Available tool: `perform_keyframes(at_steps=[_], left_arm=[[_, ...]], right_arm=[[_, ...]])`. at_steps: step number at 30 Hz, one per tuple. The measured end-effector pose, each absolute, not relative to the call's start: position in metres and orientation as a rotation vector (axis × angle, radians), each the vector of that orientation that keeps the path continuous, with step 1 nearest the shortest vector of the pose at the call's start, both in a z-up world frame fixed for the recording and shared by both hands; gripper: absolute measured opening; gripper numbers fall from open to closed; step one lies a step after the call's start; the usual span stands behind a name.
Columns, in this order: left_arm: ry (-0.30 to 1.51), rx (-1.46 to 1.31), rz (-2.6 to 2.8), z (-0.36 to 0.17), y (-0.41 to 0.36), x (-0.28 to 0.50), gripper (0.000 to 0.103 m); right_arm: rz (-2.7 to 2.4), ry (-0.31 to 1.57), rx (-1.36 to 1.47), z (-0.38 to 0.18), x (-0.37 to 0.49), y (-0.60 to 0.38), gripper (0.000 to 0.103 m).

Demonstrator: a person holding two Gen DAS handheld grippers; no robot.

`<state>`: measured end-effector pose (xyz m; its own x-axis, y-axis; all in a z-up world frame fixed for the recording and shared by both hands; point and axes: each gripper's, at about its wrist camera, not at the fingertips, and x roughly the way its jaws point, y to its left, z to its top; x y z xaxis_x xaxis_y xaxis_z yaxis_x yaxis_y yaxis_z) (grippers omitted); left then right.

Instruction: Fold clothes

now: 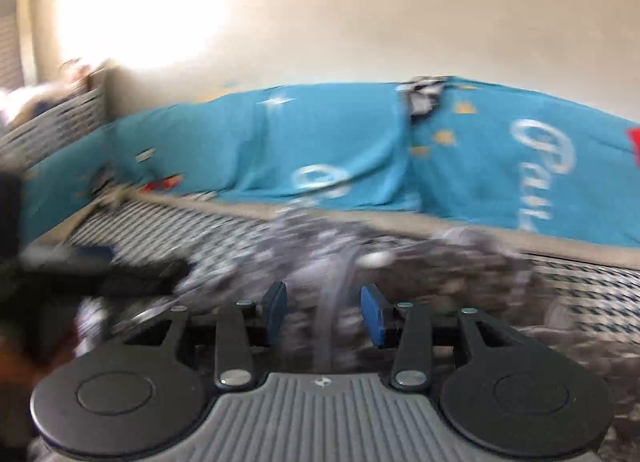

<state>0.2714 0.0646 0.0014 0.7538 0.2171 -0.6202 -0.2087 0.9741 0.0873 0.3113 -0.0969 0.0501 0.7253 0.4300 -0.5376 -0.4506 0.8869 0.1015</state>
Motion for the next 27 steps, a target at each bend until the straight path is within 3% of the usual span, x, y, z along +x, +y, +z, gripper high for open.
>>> perform_keyframes(at_steps=[10,20,25,27], left_arm=[[0.793,0.132,0.144,-0.035,0.032,0.272,0.103],[0.859,0.086,0.129,-0.053,0.032,0.266,0.103],[0.879,0.034,0.124,-0.055,0.038,0.268,0.103],[0.885,0.021,0.123,-0.055,0.04,0.269,0.103]], right_arm=[[0.233,0.624,0.175,0.038,0.373,-0.152,0.054],[0.21,0.58,0.11,0.034,0.409,-0.149,0.073],[0.258,0.655,0.08,0.019,0.42,-0.135,0.075],[0.263,0.684,0.054,0.012,0.422,-0.131,0.064]])
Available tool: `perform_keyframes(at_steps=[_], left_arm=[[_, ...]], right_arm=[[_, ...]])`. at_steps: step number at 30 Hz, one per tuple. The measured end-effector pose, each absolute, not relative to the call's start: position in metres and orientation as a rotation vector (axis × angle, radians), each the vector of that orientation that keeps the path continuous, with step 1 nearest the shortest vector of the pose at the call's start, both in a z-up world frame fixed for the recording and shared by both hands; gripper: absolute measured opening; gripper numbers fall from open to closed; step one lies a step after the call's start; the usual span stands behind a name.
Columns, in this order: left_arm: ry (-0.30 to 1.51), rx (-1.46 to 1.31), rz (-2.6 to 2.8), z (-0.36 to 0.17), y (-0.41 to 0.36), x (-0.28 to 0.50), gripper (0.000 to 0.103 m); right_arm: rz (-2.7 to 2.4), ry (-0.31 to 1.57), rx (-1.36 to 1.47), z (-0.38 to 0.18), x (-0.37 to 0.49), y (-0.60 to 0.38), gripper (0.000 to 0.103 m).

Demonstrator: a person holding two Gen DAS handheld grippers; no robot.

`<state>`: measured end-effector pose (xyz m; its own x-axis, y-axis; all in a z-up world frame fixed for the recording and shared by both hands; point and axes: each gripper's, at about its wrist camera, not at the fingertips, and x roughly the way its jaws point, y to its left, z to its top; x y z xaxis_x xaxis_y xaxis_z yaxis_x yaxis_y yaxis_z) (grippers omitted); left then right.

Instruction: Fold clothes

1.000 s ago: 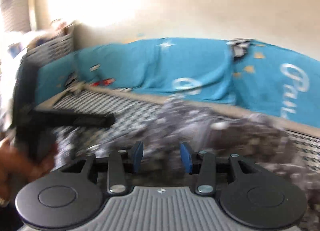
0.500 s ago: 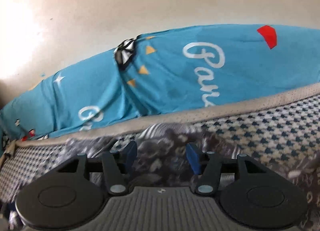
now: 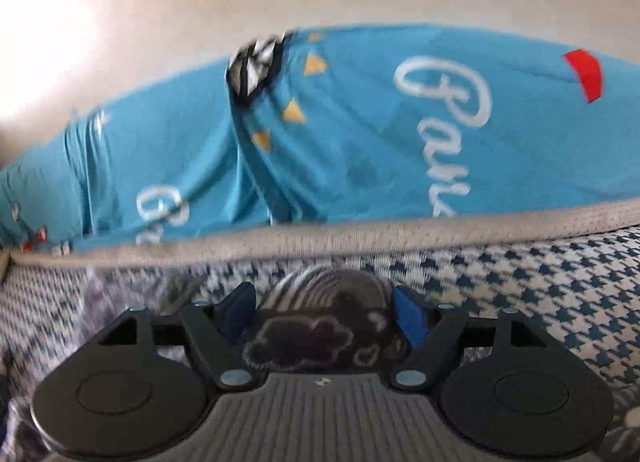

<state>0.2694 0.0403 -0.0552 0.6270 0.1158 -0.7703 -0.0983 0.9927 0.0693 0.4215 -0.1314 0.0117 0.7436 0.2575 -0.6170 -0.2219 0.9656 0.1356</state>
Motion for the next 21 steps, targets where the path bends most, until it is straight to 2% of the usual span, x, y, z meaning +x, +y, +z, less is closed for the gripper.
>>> perform_keyframes(at_steps=[1,2,3,4,5,14,18,21], left_arm=[[0.887,0.018,0.122,-0.055,0.041,0.269,0.103],[0.888,0.014,0.123,-0.055,0.041,0.27,0.103],[0.89,0.011,0.124,-0.054,0.041,0.27,0.103],[0.893,0.008,0.125,-0.054,0.042,0.27,0.103],[0.892,0.005,0.126,-0.052,0.042,0.271,0.103],[0.732,-0.075,0.128,-0.011,0.051,0.265,0.103],[0.668,-0.104,0.092,0.001,0.048,0.26,0.103],[0.689,-0.089,0.058,-0.005,0.039,0.263,0.103]], right_arm=[[0.262,0.698,0.042,0.008,0.422,-0.13,0.05],[0.263,0.707,0.036,0.006,0.422,-0.129,0.042],[0.266,0.706,0.041,0.007,0.42,-0.13,0.038],[0.273,0.7,0.049,0.008,0.418,-0.132,0.028],[0.28,0.695,0.055,0.011,0.416,-0.133,0.022],[0.311,0.582,0.04,0.059,0.342,-0.147,0.02],[0.352,0.576,-0.036,0.059,0.292,-0.139,0.021],[0.389,0.627,-0.094,0.049,0.268,-0.131,0.021]])
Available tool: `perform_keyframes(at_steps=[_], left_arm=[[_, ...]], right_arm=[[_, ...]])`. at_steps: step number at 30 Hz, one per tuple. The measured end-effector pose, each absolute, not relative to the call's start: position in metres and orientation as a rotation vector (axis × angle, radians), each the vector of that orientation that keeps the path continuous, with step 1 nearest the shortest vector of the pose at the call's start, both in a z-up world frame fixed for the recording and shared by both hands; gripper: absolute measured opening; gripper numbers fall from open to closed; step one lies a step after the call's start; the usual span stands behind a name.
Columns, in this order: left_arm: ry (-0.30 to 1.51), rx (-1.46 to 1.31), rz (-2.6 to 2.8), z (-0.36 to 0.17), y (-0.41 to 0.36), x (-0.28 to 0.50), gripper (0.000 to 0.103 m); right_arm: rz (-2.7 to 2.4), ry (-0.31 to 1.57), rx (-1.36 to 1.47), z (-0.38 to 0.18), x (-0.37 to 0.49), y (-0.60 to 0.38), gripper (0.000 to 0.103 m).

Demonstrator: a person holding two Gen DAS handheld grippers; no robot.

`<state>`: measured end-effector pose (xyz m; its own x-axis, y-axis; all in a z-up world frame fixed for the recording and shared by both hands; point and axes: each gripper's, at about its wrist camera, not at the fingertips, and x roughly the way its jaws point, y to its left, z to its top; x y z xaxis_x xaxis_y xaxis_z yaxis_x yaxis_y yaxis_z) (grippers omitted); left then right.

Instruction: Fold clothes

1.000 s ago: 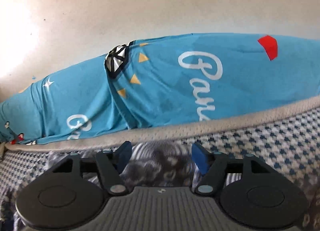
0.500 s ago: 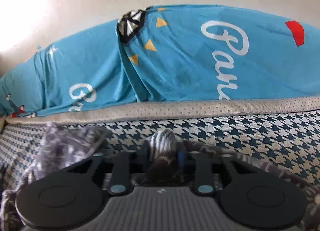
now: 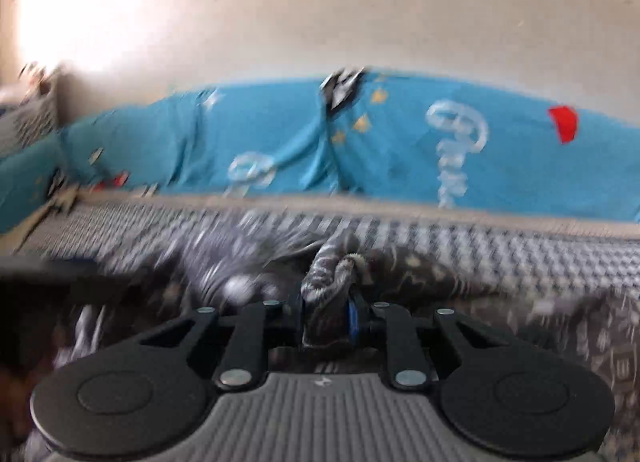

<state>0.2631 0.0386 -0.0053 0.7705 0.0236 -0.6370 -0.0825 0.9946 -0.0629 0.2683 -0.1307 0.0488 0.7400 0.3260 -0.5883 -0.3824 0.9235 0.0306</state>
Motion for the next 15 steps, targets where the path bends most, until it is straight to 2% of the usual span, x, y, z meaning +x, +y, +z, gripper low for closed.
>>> perform_keyframes(at_steps=[7,10,13,15], left_arm=[[0.761,0.052,0.073,-0.03,0.007,0.274,0.103],[0.77,0.096,0.078,-0.034,0.001,0.274,0.103],[0.769,0.109,0.08,-0.033,-0.002,0.273,0.103],[0.773,0.105,0.08,-0.033,-0.002,0.272,0.103]], right_arm=[[0.411,0.761,-0.178,0.03,0.245,-0.126,0.024],[0.432,0.711,-0.072,0.046,0.245,-0.145,0.026],[0.431,0.636,0.031,0.064,0.245,-0.164,0.034],[0.435,0.593,0.102,0.074,0.247,-0.173,0.035]])
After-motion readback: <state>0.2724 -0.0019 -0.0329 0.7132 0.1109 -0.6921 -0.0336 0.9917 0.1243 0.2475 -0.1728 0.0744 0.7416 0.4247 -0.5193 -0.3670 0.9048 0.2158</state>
